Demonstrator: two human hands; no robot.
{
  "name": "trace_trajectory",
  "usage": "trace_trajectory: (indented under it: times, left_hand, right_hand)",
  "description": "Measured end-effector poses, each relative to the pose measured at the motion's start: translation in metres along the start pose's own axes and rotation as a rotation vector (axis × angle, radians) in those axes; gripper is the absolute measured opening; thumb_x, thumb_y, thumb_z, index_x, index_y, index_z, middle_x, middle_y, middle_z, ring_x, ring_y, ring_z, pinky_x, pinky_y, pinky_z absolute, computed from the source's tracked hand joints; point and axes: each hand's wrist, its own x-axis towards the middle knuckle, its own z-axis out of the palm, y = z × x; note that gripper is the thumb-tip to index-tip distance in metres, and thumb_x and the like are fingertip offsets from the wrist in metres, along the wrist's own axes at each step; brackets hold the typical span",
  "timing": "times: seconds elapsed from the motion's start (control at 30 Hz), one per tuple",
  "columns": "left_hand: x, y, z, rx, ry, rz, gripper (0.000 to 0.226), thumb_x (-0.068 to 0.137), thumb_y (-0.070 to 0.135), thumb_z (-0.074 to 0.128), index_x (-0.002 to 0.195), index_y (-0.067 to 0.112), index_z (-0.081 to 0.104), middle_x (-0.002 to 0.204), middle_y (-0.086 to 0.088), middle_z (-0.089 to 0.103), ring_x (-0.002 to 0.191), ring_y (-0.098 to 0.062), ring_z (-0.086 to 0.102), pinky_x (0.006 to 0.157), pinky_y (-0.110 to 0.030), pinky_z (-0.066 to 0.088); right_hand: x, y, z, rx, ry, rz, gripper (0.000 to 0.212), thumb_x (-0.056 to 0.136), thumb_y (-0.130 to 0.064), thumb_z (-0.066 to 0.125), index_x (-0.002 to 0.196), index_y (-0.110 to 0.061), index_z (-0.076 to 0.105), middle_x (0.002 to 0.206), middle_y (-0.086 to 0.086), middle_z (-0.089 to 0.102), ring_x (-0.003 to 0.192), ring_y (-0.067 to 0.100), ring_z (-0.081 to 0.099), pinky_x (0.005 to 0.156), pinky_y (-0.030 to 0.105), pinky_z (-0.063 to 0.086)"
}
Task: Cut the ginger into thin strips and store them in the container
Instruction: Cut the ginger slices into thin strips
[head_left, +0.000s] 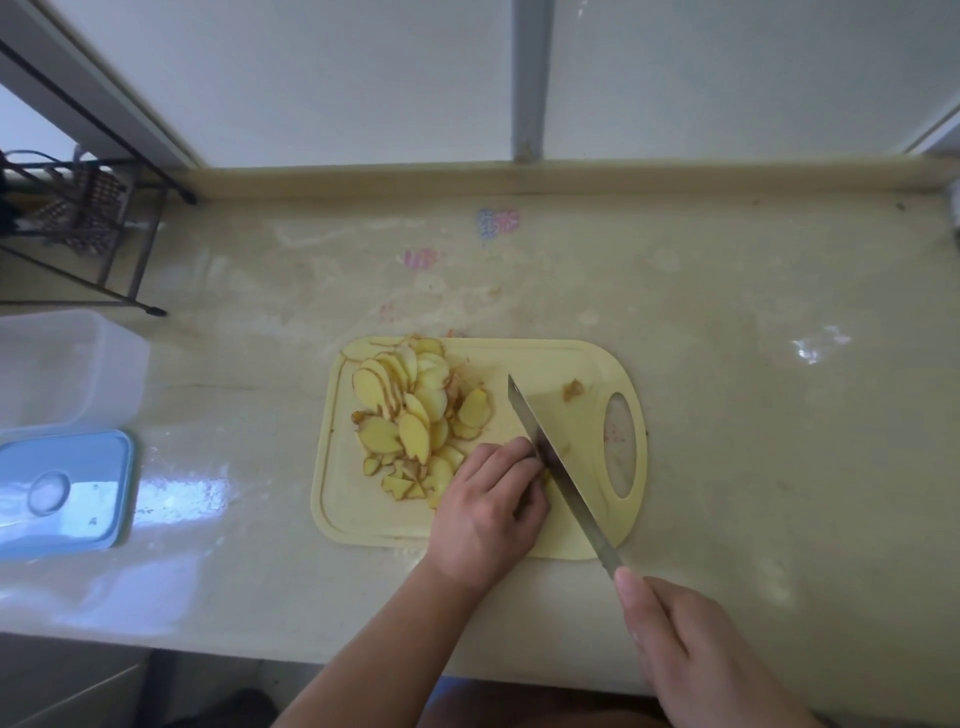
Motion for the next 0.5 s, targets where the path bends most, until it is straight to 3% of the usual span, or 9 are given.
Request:
trace_trajectory:
  times: [0.07,0.13,0.17,0.23,0.3,0.37,0.5]
  left_hand:
    - [0.000,-0.001,0.001,-0.004,0.004,-0.003,0.012,0.093,0.003,0.062,0.091,0.000,0.073,0.106,-0.009,0.070,0.083,-0.024,0.063,0.080,-0.030,0.052]
    - [0.000,-0.001,0.001,-0.004,0.003,0.001,0.014,0.094,0.004,0.060,0.092,0.000,0.073,0.106,-0.009,0.071,0.083,-0.024,0.063,0.081,-0.029,0.052]
    - [0.000,0.000,0.001,-0.003,0.001,0.003,0.015,0.094,0.005,0.060,0.092,0.000,0.073,0.106,-0.009,0.071,0.083,-0.023,0.063,0.081,-0.029,0.052]
    - [0.000,0.000,0.000,-0.003,0.003,0.006,0.014,0.095,0.004,0.061,0.092,0.000,0.074,0.107,-0.009,0.071,0.083,-0.024,0.064,0.081,-0.030,0.052]
    - [0.000,-0.001,0.000,-0.004,0.010,0.003,0.011,0.093,0.003,0.063,0.091,0.000,0.073,0.105,-0.009,0.071,0.083,-0.024,0.064,0.080,-0.030,0.053]
    - [0.000,-0.001,0.000,-0.008,0.027,-0.011,0.007,0.090,0.002,0.067,0.089,-0.001,0.073,0.101,-0.009,0.071,0.084,-0.022,0.063,0.081,-0.027,0.053]
    - [0.000,-0.001,-0.001,-0.015,0.028,-0.027,0.005,0.087,0.001,0.070,0.090,0.000,0.074,0.101,-0.009,0.071,0.085,-0.020,0.064,0.081,-0.028,0.054]
  right_hand:
    - [-0.007,0.000,0.000,-0.006,0.048,0.013,0.069,0.087,-0.068,0.033,0.069,-0.005,0.055,0.068,0.011,0.061,0.066,0.017,0.055,0.070,0.031,0.045]
    - [-0.011,-0.003,0.001,-0.001,0.055,0.014,0.088,0.076,-0.087,0.020,0.072,-0.008,0.058,0.072,0.010,0.062,0.072,0.014,0.055,0.071,0.027,0.042]
    - [-0.012,-0.005,0.001,-0.020,0.056,0.021,0.088,0.077,-0.086,0.020,0.075,-0.008,0.061,0.071,0.010,0.062,0.077,0.012,0.055,0.071,0.027,0.041]
    - [-0.005,-0.005,0.003,-0.052,0.051,0.045,0.068,0.092,-0.064,0.033,0.078,-0.004,0.063,0.068,0.007,0.060,0.084,0.011,0.053,0.070,0.029,0.040]
    - [0.008,-0.006,0.006,-0.004,-0.011,-0.015,0.065,0.094,-0.062,0.033,0.066,-0.006,0.053,0.064,0.001,0.057,0.069,0.014,0.053,0.072,0.033,0.042]
    - [0.020,-0.008,0.009,0.032,-0.040,-0.096,0.079,0.081,-0.085,0.019,0.058,-0.012,0.043,0.057,-0.003,0.055,0.055,0.013,0.048,0.059,0.027,0.039]
    - [0.023,-0.009,0.009,0.030,-0.026,-0.139,0.083,0.069,-0.095,0.008,0.056,-0.019,0.037,0.055,-0.009,0.054,0.052,0.010,0.047,0.054,0.024,0.035]
